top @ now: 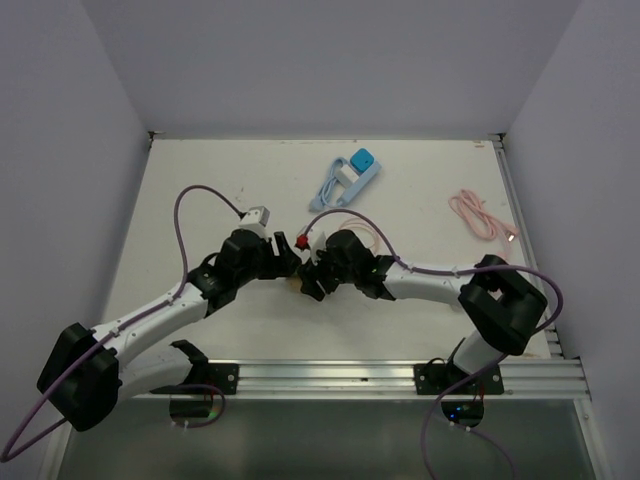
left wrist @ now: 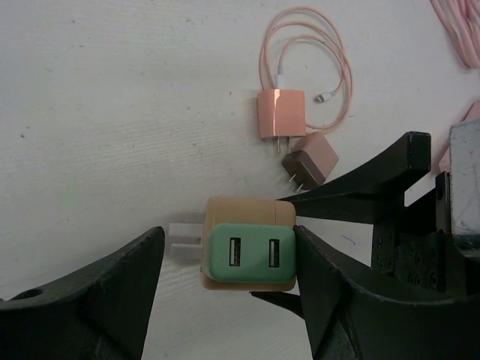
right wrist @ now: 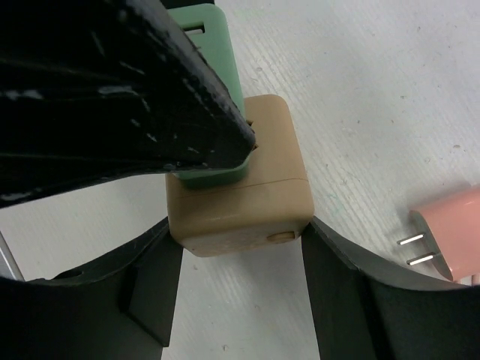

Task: Pull the plug off the socket

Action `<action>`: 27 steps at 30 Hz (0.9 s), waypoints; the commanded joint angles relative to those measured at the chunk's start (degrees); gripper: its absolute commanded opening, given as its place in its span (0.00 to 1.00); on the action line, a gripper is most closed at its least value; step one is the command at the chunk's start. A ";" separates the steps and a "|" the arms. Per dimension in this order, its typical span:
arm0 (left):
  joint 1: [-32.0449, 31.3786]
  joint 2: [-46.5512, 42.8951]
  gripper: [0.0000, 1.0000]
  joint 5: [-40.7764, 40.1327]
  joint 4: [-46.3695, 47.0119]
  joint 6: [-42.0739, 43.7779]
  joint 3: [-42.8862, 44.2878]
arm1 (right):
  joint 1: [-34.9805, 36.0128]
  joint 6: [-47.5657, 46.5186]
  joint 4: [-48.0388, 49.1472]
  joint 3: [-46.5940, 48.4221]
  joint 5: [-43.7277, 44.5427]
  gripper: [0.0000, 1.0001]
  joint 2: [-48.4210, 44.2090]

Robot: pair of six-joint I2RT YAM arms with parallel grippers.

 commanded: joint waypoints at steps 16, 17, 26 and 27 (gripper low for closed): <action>-0.88 1.00 0.31 -3.48 8.45 -4.22 -3.42 | -0.72 3.49 14.33 -4.77 -0.24 0.01 -6.99; -0.88 0.91 0.28 -3.39 8.71 -4.65 -3.42 | -0.64 3.58 15.03 -5.55 -0.15 0.02 -7.17; -0.88 -0.41 0.00 -1.37 11.61 -8.52 -5.18 | -0.64 5.51 20.92 -7.40 -2.08 0.31 -5.68; -0.88 -0.58 0.00 -1.37 11.79 -8.79 -5.61 | -0.64 5.60 21.54 -7.49 -2.26 0.35 -5.41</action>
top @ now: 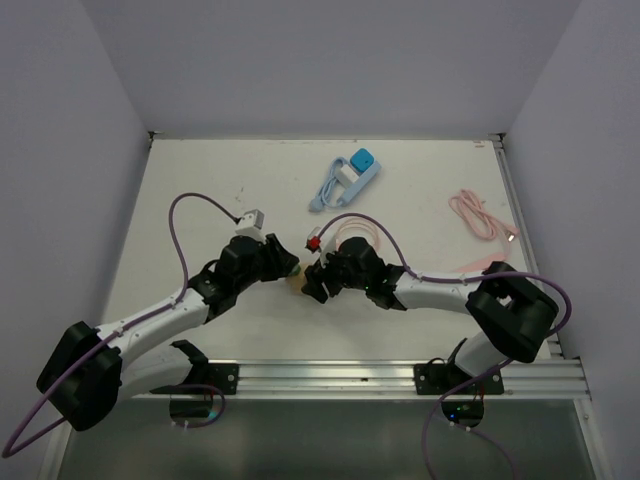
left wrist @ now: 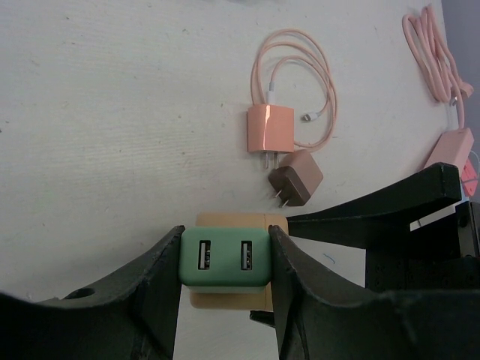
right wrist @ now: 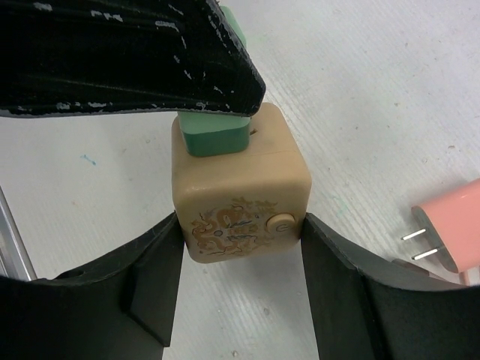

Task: Pull the plug off the socket

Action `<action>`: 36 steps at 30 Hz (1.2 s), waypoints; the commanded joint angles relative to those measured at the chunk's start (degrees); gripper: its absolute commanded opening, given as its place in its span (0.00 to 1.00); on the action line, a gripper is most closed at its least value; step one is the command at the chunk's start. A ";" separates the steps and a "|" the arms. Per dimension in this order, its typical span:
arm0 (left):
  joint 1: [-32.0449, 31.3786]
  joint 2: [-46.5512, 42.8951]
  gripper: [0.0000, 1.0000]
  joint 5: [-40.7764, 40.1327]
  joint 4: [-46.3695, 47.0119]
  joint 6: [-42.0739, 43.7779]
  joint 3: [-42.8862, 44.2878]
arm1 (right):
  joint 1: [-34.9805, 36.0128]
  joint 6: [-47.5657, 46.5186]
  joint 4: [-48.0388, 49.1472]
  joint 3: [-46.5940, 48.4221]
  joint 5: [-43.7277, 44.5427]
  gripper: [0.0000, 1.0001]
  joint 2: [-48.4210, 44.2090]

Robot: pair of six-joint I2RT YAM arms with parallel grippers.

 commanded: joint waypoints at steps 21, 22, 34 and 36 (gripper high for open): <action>-0.21 -3.94 0.00 -1.72 6.54 -6.34 -4.52 | -0.27 4.35 10.77 1.91 -2.97 0.90 3.29; -0.21 -4.21 0.00 -2.25 6.71 -6.69 -4.61 | -0.18 4.43 10.68 2.26 -2.97 0.91 3.64; -0.21 -6.14 0.00 -3.57 9.53 -8.01 -5.05 | -0.18 5.58 11.12 3.58 -5.96 0.90 6.37; -0.21 -5.88 0.00 -3.48 9.70 -8.01 -5.22 | -0.18 5.31 11.21 3.58 -5.96 0.85 6.45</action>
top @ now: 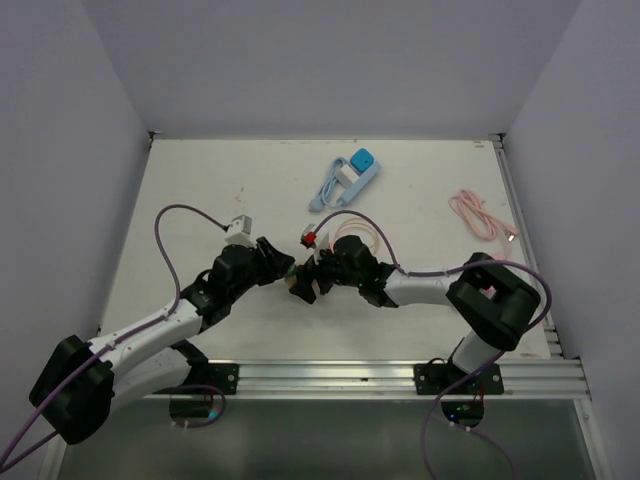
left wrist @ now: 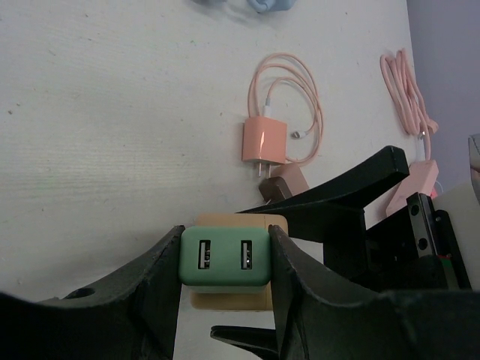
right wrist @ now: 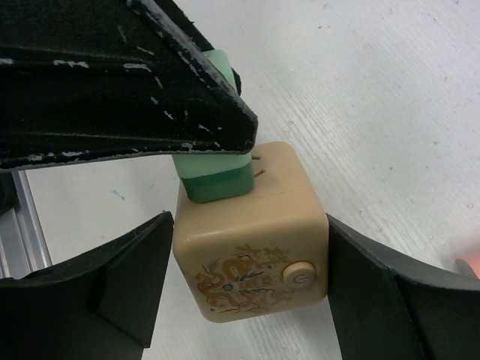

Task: Pull the plug off the socket

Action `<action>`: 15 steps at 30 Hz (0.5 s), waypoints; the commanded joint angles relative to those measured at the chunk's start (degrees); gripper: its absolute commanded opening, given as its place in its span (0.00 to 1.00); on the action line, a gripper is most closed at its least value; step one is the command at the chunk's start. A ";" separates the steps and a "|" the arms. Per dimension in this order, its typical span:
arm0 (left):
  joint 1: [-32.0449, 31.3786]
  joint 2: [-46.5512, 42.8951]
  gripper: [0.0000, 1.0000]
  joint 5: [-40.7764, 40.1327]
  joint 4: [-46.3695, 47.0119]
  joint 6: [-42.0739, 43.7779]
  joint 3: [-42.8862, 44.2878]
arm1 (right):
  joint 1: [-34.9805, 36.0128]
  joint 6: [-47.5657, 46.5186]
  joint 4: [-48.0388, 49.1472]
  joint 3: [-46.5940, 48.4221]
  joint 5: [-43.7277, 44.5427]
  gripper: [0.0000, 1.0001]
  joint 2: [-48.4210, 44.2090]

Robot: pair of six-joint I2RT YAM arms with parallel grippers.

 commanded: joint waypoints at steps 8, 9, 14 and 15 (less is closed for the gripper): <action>-0.16 -2.23 0.00 -3.71 4.13 -0.66 1.60 | -0.20 -1.12 0.89 2.54 -1.67 0.28 0.18; -0.16 -2.58 0.00 -4.50 3.60 -0.31 2.04 | -0.20 -1.29 0.80 2.54 -1.58 0.21 0.09; 0.97 -3.29 0.00 -8.02 -0.62 2.94 6.16 | -0.11 -3.23 -1.48 2.89 -1.23 0.00 -0.26; 1.68 -3.29 0.00 -7.94 -1.15 3.29 6.70 | -0.11 -3.58 -1.84 3.06 -1.06 0.00 -0.35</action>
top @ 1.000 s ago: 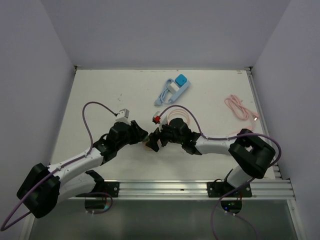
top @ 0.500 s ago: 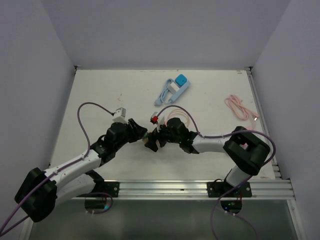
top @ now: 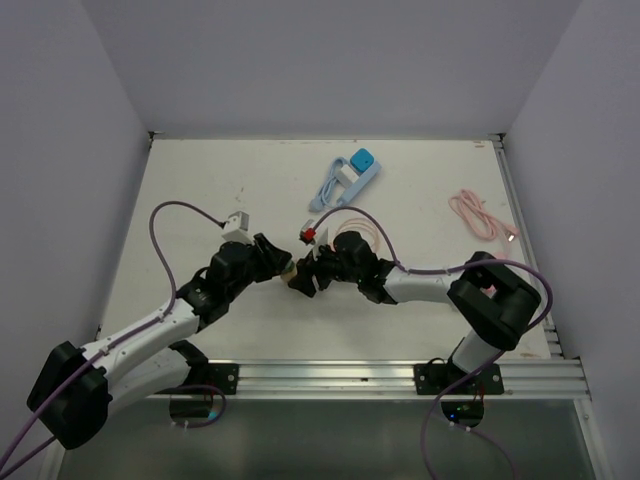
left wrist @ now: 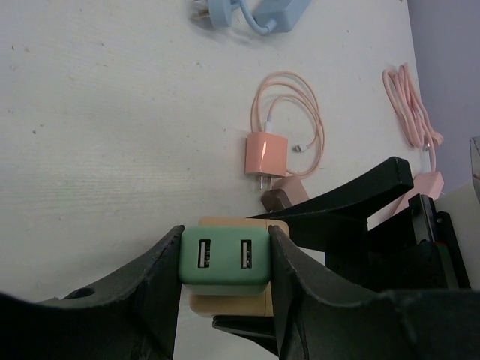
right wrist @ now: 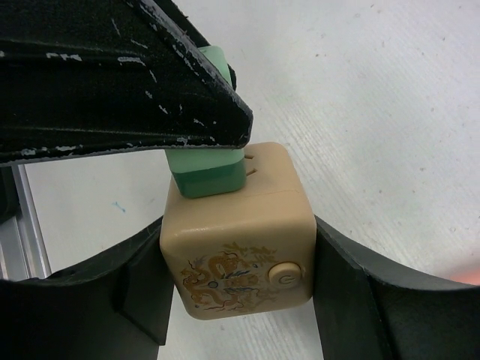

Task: Pull the plug off the socket

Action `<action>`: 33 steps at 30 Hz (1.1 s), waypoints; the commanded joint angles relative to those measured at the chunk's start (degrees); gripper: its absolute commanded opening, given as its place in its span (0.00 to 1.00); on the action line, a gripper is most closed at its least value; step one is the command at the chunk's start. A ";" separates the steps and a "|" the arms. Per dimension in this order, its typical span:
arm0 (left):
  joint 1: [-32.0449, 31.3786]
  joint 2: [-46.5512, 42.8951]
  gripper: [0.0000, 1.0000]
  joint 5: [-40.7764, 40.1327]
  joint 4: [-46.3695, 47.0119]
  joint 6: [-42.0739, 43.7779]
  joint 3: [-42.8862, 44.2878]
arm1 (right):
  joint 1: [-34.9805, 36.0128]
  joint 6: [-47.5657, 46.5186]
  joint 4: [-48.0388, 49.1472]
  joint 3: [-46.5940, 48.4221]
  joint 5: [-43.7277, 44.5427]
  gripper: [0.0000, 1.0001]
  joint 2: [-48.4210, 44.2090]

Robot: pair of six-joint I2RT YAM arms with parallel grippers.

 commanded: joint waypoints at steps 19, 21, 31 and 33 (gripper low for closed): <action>21.73 -3.17 0.00 -3.30 -4.92 10.31 17.61 | 0.28 -6.36 -7.29 4.46 -3.35 0.00 0.49; 23.14 -3.43 0.00 -2.86 -5.10 9.87 17.79 | 0.28 -6.53 -7.55 4.46 -3.35 0.00 0.31; 29.48 -6.42 0.00 -7.15 -7.82 8.73 20.07 | 0.19 -6.71 -8.96 5.25 -3.08 0.00 0.93; 29.57 -6.77 0.00 -9.17 -8.52 8.73 20.51 | 0.19 -6.80 -9.49 5.42 -3.00 0.00 1.10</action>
